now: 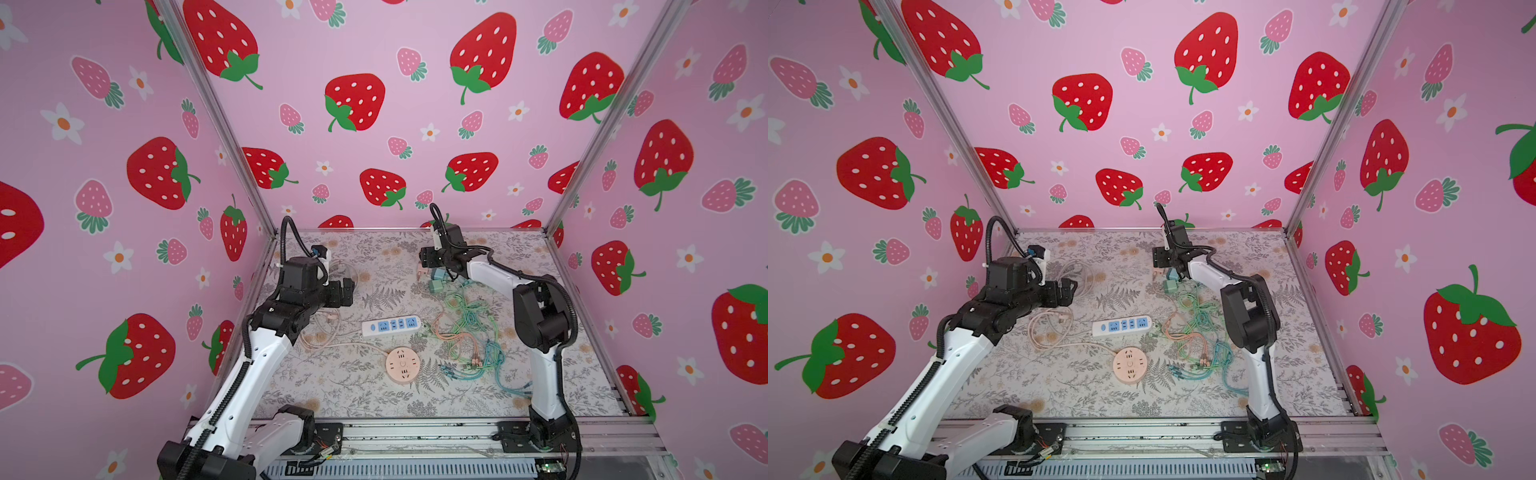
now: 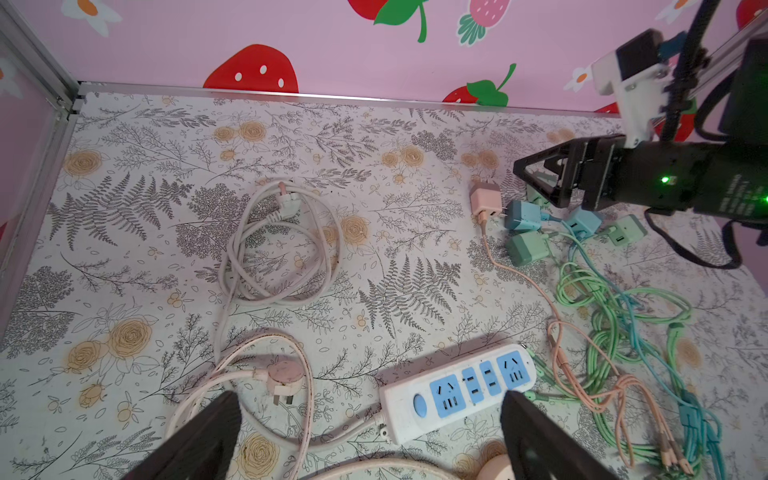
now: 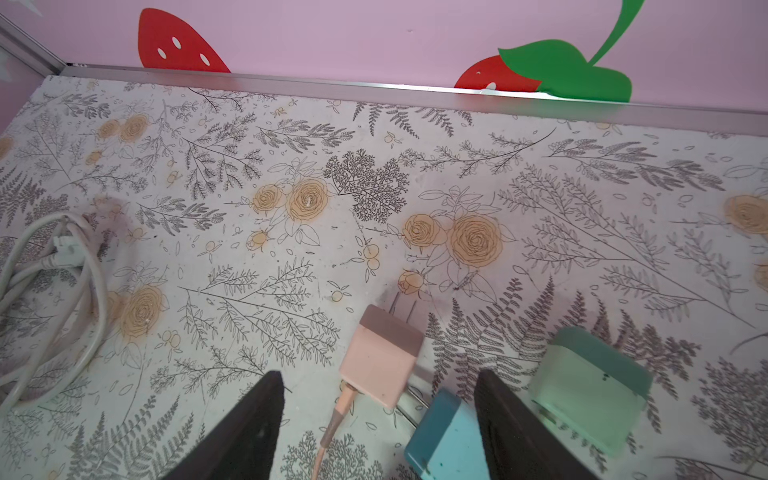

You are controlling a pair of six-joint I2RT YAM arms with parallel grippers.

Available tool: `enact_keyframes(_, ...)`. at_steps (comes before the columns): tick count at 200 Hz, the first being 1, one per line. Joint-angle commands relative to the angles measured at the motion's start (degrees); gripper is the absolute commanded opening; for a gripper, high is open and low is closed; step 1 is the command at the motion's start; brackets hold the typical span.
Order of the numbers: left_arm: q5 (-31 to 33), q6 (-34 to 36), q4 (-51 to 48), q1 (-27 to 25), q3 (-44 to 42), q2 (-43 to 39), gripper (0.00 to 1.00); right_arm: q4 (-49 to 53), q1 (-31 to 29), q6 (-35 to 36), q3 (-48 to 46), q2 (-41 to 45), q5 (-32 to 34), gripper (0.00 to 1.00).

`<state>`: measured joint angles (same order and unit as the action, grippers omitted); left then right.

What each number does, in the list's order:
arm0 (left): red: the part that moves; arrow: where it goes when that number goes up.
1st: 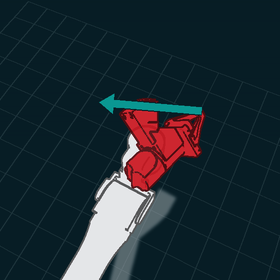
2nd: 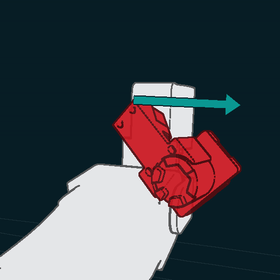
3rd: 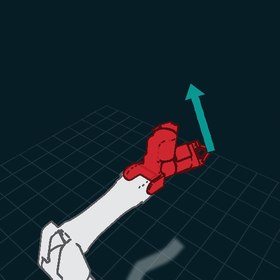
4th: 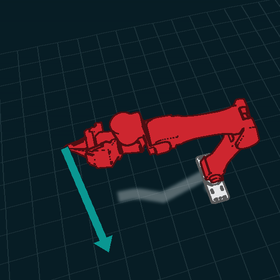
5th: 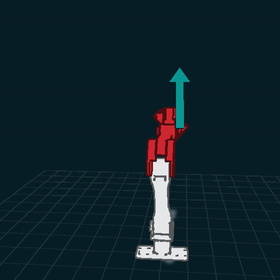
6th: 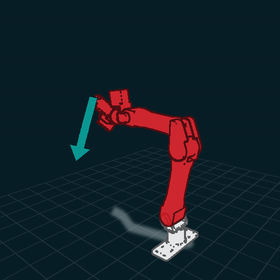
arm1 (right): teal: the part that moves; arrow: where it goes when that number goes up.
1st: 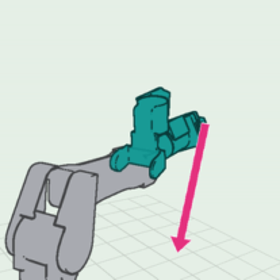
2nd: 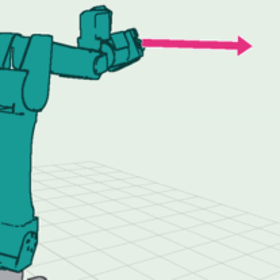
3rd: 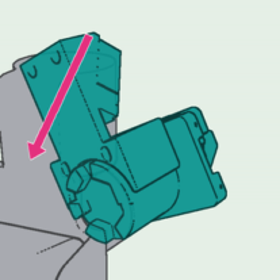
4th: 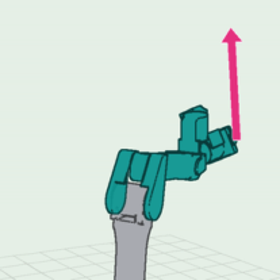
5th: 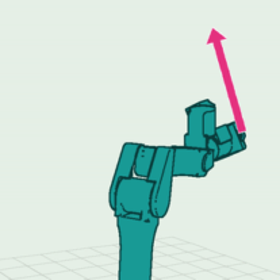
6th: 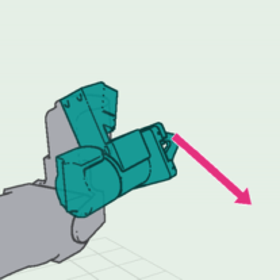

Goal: Insert the plug
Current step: 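Move the right gripper over the pink charger plug while the left arm lifts, then lower the right gripper and close it on the pink charger plug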

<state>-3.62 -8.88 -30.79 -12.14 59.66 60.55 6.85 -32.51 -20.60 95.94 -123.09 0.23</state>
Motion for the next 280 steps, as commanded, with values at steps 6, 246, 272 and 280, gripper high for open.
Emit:
enact_keyframes(6, 0.0, 0.1, -1.1, -0.2, 0.0, -0.9, 1.0, 3.2, -1.2, -3.8, 3.7, -2.7, 2.1, 0.74)
enact_keyframes(246, -1.2, 0.0, -0.1, -0.3, -0.7, -1.6, 1.0, 10.0, -3.4, -5.2, 16.0, -17.7, 6.5, 0.63)
enact_keyframes(272, -1.1, 0.0, -0.1, -0.2, -0.8, -1.5, 1.0, 11.8, -3.6, -4.2, 18.6, -19.5, 7.8, 0.6)
enact_keyframes(280, -1.1, 0.1, -0.1, -0.3, -0.8, -1.5, 1.0, 11.8, -3.7, -3.9, 19.0, -19.9, 8.3, 0.6)
